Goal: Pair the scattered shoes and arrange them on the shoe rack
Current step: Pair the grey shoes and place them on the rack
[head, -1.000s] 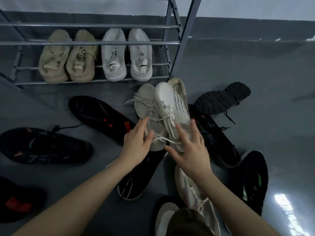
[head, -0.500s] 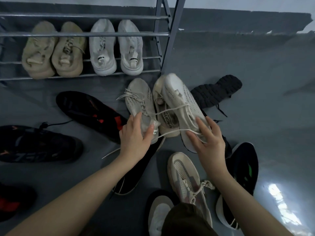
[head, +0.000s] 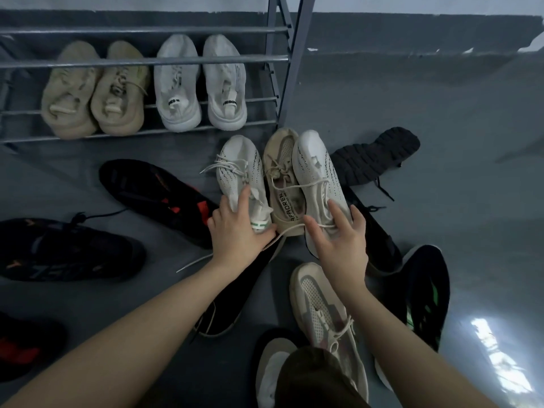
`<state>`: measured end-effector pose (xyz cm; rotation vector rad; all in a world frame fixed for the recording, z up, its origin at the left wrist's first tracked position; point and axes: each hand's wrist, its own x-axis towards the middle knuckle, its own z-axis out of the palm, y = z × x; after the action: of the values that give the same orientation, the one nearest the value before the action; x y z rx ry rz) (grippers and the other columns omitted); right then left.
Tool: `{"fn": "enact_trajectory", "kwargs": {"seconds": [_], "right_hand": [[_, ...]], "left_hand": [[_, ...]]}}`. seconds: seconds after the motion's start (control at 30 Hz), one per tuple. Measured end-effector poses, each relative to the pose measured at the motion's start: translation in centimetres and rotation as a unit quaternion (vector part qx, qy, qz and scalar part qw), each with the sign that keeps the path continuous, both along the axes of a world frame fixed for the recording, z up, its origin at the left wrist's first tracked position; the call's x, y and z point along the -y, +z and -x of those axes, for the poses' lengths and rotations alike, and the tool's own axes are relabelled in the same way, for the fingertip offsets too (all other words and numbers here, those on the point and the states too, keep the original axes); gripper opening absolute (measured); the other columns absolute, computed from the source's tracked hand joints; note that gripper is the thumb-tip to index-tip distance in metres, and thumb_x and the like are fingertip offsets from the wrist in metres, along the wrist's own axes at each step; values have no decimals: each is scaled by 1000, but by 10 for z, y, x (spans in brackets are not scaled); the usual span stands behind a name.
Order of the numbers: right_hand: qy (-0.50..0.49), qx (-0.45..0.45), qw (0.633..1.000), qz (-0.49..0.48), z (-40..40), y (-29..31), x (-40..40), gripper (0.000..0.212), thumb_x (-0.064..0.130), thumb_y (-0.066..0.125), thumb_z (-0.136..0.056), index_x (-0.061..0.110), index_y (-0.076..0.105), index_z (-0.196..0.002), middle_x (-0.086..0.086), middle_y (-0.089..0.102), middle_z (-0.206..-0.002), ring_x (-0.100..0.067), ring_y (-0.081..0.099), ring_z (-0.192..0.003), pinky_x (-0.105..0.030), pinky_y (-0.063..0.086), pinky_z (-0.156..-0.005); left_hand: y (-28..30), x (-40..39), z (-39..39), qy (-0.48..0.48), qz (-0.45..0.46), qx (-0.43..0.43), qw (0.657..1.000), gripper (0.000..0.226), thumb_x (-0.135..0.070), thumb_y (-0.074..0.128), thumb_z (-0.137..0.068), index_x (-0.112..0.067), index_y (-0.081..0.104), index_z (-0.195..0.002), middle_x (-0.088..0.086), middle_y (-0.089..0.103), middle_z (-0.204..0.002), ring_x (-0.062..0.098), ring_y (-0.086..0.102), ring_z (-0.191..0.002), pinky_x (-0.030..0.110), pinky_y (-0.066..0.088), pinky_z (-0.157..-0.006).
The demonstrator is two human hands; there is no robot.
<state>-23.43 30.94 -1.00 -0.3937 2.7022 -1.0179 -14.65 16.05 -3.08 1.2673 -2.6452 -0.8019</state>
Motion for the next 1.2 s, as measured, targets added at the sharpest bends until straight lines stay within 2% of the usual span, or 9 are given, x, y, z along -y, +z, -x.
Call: {"fn": "enact_trajectory", "kwargs": {"seconds": [0.13,0.23,0.3,0.4,0.5,0.67,0.8,1.03,1.2], "right_hand": [[-11,26,997,66,3,5,-2,55,54,65,-76,42,51,-127,4,35,-144,-8,40,-125,-28,35,-92],[-12,12,994,107,1,17,-5,49,48,68,-76,42,56,-123,6,42,-138,-1,44,-115,-4,30,-85],[3,-4,991,131,-6,31,-2,47,49,68,-75,45,55,-121,9,41,-137,4,44,-112,5,31,-78],[33,-35,988,146,-23,54,8,51,55,65,-74,48,52,-122,12,39,-140,6,40,-117,-4,28,-85],[76,-84,982,153,-40,76,21,50,52,65,-75,45,53,-123,9,38,-143,4,34,-123,-13,28,-88],[102,-140,972,159,-67,107,53,47,43,69,-77,38,58,-123,1,42,-142,-7,39,-122,-28,36,-87],[127,-161,965,165,-80,129,87,47,39,71,-78,35,58,-123,-3,42,-144,-21,41,-131,-32,39,-92],[163,-161,955,187,-87,161,168,46,44,69,-77,38,59,-121,4,42,-142,-16,43,-128,-30,37,-89],[185,-149,955,176,-86,159,241,46,44,69,-78,34,60,-122,3,42,-143,-15,40,-131,-38,43,-97]], "left_hand": [[9,10,-8,89,-131,-151,976,79,-32,72,-70,-35,33,-138,4,42,-138,30,39,-121,46,32,-101],[24,16,-18,138,-209,-259,933,69,-25,71,-73,-34,40,-134,-6,53,-127,18,49,-119,37,40,-101],[38,14,-30,147,-228,-305,913,66,-25,71,-73,-34,42,-131,-14,55,-119,11,53,-114,32,43,-100],[58,9,-55,103,-163,-305,933,69,-33,69,-69,-38,40,-132,-8,50,-130,16,46,-122,38,41,-102],[84,10,-81,71,-63,-307,947,70,-42,63,-67,-40,38,-132,-7,43,-133,19,40,-122,29,32,-100],[124,27,-118,61,6,-316,947,70,-39,64,-70,-30,39,-135,7,39,-141,27,34,-129,44,31,-106],[149,55,-138,73,43,-311,947,69,-27,72,-70,-26,45,-134,8,39,-142,28,33,-127,29,25,-99],[174,133,-153,123,72,-313,939,55,-27,71,-70,-24,55,-123,5,49,-128,27,42,-116,15,22,-90],[168,201,-154,123,77,-296,944,52,-24,71,-71,-20,57,-122,7,52,-123,30,45,-112,22,26,-91]]}}
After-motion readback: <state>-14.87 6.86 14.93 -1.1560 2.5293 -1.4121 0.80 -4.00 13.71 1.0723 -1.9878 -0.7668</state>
